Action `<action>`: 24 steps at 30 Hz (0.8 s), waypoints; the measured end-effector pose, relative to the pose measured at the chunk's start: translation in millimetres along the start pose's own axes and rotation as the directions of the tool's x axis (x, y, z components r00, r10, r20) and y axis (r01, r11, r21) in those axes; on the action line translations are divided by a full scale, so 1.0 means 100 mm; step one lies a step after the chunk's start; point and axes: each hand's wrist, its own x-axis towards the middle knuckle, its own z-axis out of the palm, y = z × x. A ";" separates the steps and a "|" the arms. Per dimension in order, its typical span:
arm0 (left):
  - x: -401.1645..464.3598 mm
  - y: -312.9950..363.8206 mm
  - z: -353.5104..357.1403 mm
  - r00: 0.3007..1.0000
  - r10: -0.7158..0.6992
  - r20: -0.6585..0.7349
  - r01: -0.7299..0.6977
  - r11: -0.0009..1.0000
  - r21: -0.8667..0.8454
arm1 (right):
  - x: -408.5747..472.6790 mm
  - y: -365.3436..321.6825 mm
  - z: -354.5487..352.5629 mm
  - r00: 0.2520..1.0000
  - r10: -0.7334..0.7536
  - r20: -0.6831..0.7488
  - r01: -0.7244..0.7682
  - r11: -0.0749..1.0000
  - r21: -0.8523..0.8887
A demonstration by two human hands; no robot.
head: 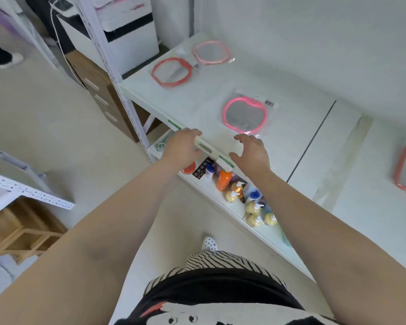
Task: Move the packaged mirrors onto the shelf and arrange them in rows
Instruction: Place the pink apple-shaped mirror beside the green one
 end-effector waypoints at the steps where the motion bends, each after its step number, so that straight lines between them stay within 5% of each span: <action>1: 0.11 -0.05 -0.05 1.000 -0.006 -0.003 0.006 1.000 0.007 | 0.13 -0.04 0.00 1.000 -0.002 0.004 0.002 1.000 -0.001; 8: 0.90 -0.24 -0.27 0.999 0.038 0.017 -0.039 0.998 0.055 | 0.82 -0.11 -0.05 0.999 0.032 0.006 -0.031 0.997 -0.068; 13: 1.48 -0.18 -0.14 0.986 0.094 0.136 -0.096 0.995 0.003 | 1.01 0.00 -0.01 0.971 0.225 -0.080 -0.231 0.970 -0.080; 19: 1.93 0.02 0.03 0.852 0.201 0.483 -0.126 0.975 -0.184 | 1.13 0.09 0.09 0.754 0.641 -0.139 -0.612 0.764 0.203; 24: 2.29 -0.01 0.15 0.767 0.290 0.572 -0.058 0.919 -0.389 | 1.27 -0.13 0.30 0.606 0.793 -0.067 -0.732 0.588 0.344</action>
